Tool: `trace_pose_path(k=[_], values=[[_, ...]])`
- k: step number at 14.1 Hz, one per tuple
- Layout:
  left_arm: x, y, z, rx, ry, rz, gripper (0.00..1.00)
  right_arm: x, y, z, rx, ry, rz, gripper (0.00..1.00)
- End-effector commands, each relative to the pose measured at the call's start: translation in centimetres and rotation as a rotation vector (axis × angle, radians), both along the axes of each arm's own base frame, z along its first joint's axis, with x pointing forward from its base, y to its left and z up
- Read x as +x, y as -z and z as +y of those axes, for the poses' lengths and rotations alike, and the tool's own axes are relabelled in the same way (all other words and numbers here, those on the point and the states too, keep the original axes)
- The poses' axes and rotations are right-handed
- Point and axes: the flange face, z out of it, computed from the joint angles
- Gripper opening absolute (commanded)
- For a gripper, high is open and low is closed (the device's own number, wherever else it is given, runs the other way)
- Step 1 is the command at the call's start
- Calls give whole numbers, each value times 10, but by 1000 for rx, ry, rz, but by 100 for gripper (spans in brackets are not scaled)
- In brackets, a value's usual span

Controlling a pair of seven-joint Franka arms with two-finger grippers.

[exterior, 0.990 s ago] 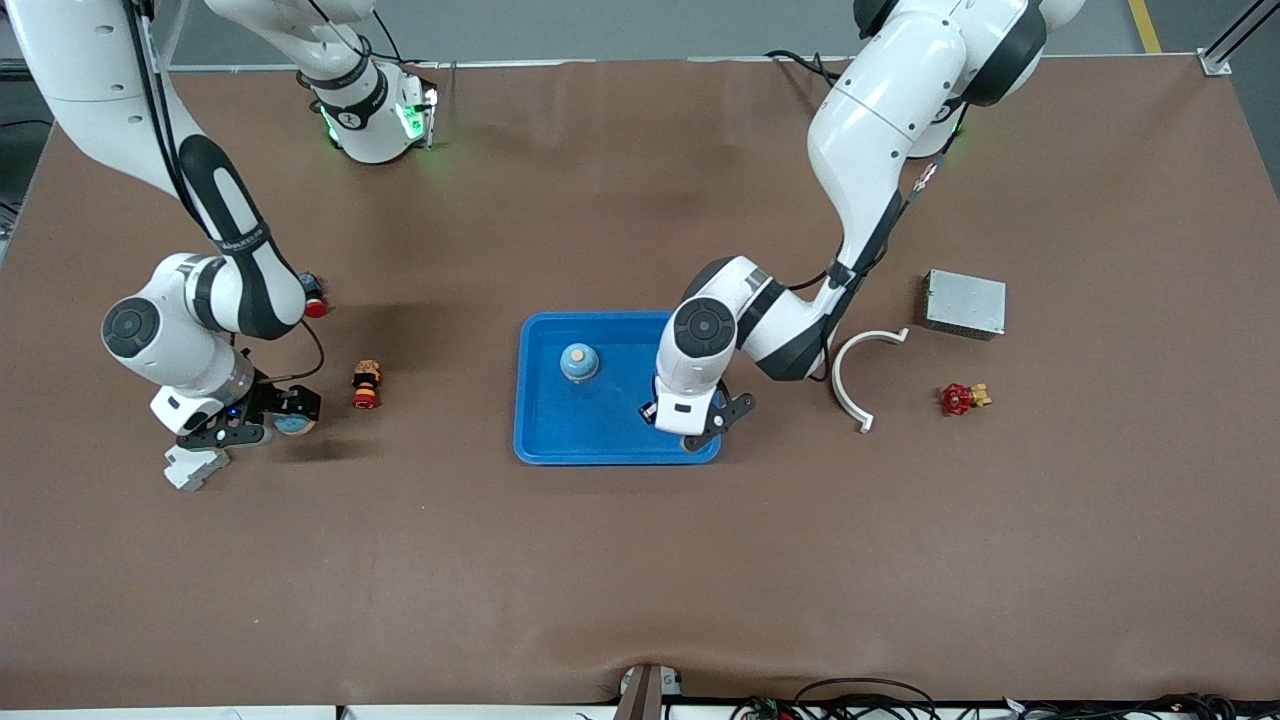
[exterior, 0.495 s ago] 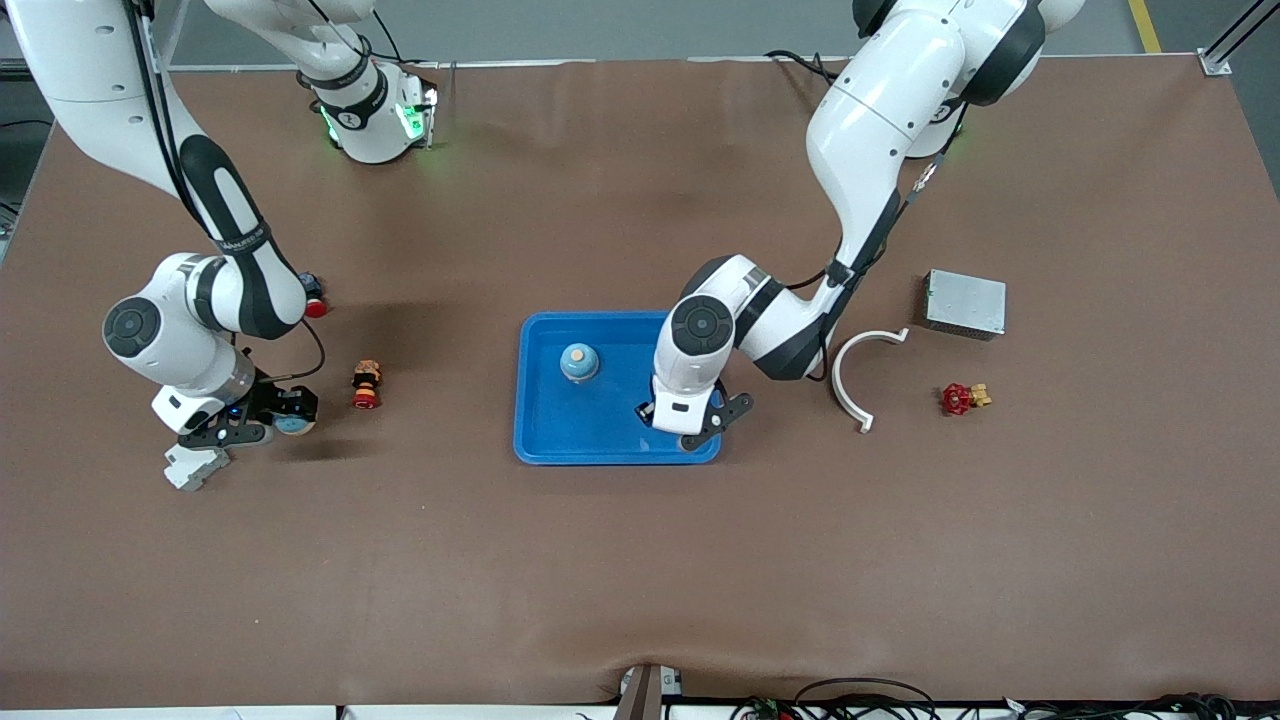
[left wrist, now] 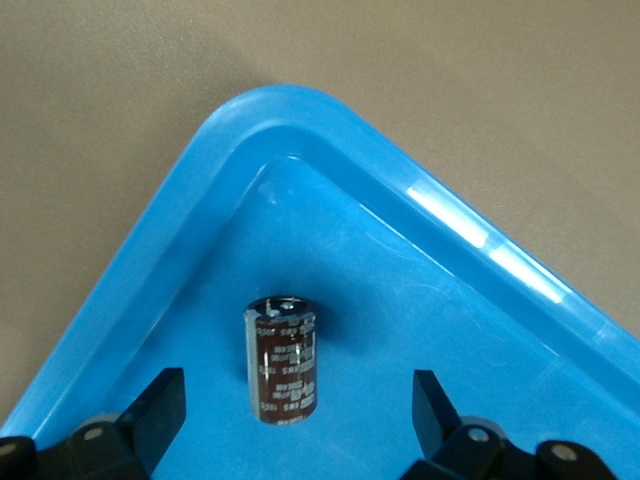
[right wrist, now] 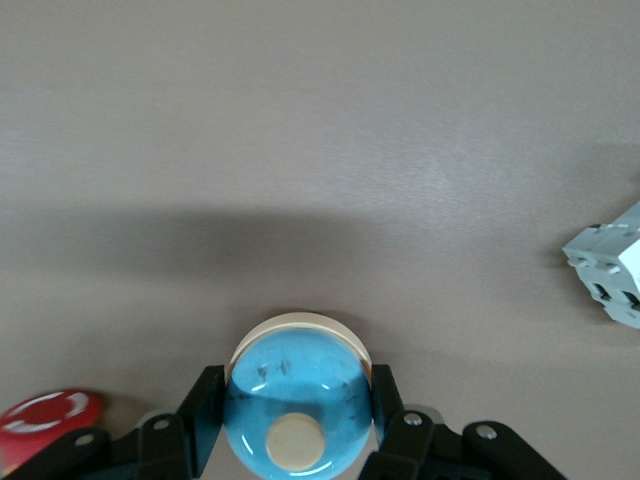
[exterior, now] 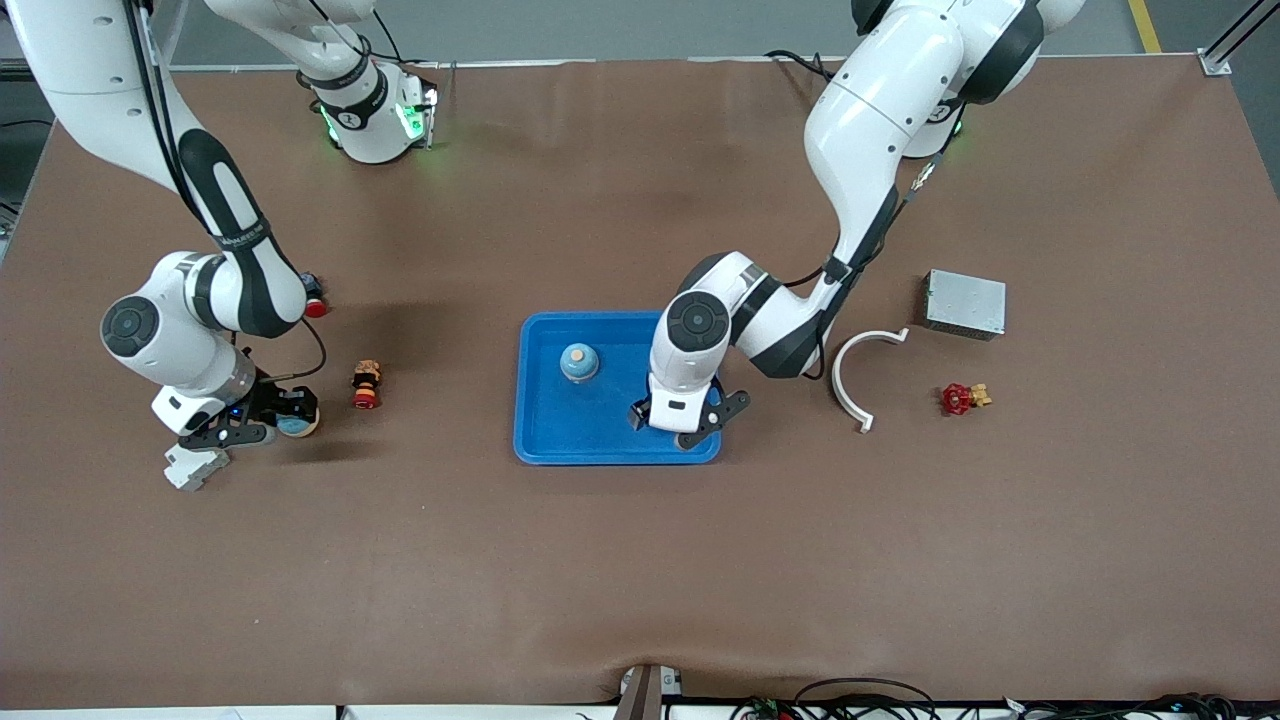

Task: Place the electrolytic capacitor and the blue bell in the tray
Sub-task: 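Carry the bell over the tray while the left gripper withdraws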

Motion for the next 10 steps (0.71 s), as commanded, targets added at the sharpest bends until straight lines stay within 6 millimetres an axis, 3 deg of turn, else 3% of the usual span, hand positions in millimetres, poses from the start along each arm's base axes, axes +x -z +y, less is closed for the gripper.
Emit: trace_pose_path(k=[1,3,5,7,10], values=[[0,-26,4,43,-8,-1,100,18,-62,23,39,19,42,0],[0,-30,10,71,-2,22,100,26,-94,53,46,87,43,0],[0,-41,16,93,4,37,100,25,-112,95,50,146,24,0],[-1,-62,29,134,83,82,100,19,-122,143,56,223,21,0],[3,-99,66,171,191,175,100,3,-127,229,63,332,14,0]])
